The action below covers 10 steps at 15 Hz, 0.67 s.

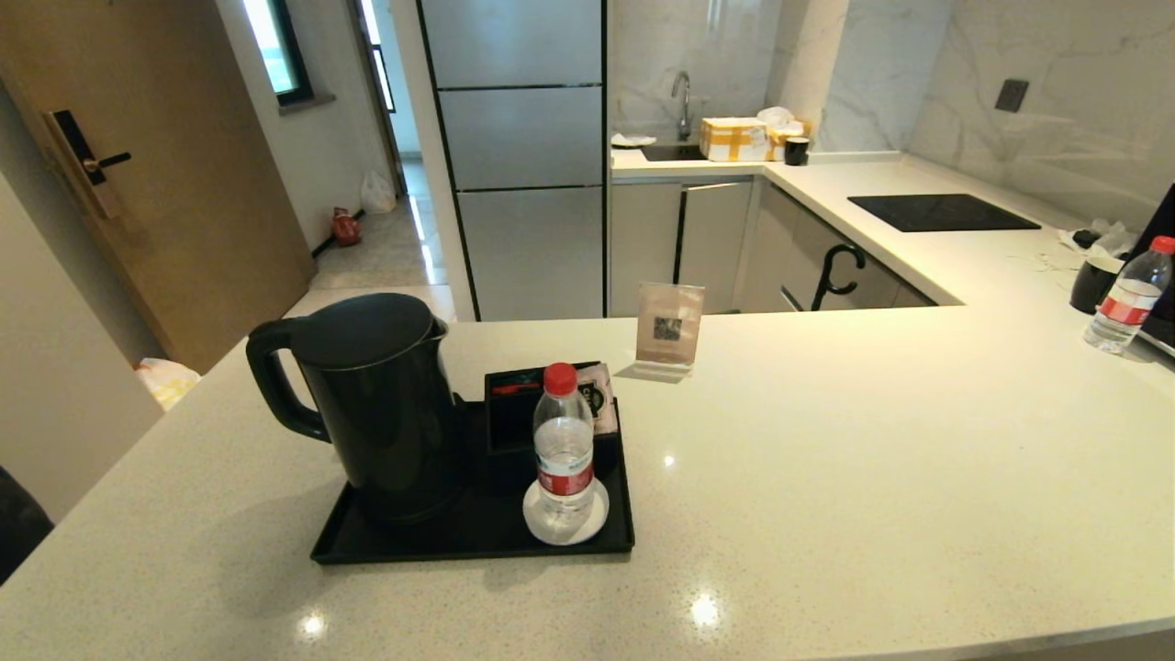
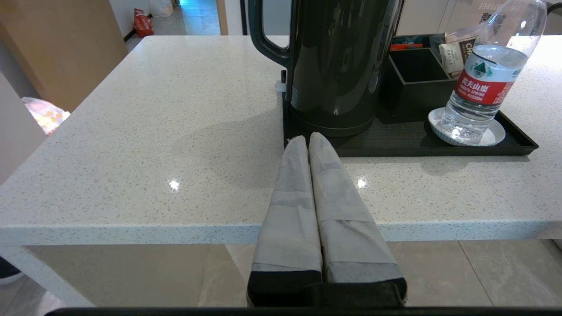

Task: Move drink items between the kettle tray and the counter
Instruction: Pick up the bottled water

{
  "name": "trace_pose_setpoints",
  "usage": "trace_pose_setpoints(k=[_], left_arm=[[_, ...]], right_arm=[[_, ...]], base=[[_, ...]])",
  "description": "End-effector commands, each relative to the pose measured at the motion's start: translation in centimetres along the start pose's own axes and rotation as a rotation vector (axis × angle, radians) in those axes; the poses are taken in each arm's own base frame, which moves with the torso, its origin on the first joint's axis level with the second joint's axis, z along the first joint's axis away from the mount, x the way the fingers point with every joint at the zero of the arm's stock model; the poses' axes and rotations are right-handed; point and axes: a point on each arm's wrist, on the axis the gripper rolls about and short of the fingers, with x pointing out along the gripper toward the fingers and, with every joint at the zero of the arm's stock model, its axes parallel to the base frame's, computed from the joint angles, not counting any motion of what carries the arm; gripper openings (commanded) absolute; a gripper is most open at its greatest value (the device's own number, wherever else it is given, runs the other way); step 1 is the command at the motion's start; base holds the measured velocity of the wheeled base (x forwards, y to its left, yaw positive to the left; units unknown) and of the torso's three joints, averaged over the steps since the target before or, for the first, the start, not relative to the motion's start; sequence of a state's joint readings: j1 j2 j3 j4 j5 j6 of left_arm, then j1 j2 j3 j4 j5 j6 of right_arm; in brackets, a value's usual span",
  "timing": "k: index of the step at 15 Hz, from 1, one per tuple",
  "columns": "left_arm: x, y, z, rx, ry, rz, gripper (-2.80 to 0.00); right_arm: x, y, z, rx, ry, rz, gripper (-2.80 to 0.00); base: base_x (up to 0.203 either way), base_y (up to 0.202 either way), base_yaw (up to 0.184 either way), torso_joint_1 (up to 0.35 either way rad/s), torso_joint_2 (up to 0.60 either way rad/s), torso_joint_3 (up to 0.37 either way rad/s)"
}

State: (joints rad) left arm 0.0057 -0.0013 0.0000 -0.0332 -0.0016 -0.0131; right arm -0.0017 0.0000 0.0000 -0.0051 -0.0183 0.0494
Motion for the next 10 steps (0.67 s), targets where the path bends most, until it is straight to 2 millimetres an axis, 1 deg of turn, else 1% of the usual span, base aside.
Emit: trace_pose_setpoints(k=[1, 5, 6, 7, 8, 9, 10], left_arm=[[0.0, 0.0, 0.0, -0.001, 0.001, 0.000, -2.80], [0.0, 0.0, 0.0, -0.001, 0.001, 0.000, -2.80], [0.0, 0.0, 0.0, -0.001, 0.001, 0.000, -2.80], [0.0, 0.0, 0.0, -0.001, 0.001, 0.000, -2.80], [0.0, 0.0, 0.0, 0.000, 0.001, 0.000, -2.80], [0.0, 0.0, 0.0, -0.001, 0.001, 0.000, -2.80], [0.0, 0.0, 0.0, -0.001, 0.001, 0.000, -2.80]], right_arm=[[0.0, 0.0, 0.0, 0.000, 0.007, 0.000, -2.80], [-0.1, 0.0, 0.0, 0.000, 0.016, 0.000, -2.80], [-0.1, 0.1, 0.6, 0.025, 0.031, 0.015, -2.80], [-0.1, 0.2, 2.4, 0.051, 0.034, 0.030, -2.80], [-0.2, 0.4, 5.2, 0.072, 0.013, 0.054, -2.80], [0.2, 0.6, 8.4, 0.095, 0.016, 0.086, -2.80], [1.5, 0.9, 11.5, 0.124, 0.051, 0.126, -2.80]], base=[[0.000, 0.000, 0.000, 0.000, 0.00, 0.000], [0.000, 0.000, 0.000, 0.000, 0.00, 0.000], [0.000, 0.000, 0.000, 0.000, 0.00, 0.000], [0.000, 0.000, 0.000, 0.000, 0.00, 0.000], [0.000, 0.000, 0.000, 0.000, 0.00, 0.000], [0.000, 0.000, 0.000, 0.000, 0.00, 0.000], [0.000, 0.000, 0.000, 0.000, 0.00, 0.000]])
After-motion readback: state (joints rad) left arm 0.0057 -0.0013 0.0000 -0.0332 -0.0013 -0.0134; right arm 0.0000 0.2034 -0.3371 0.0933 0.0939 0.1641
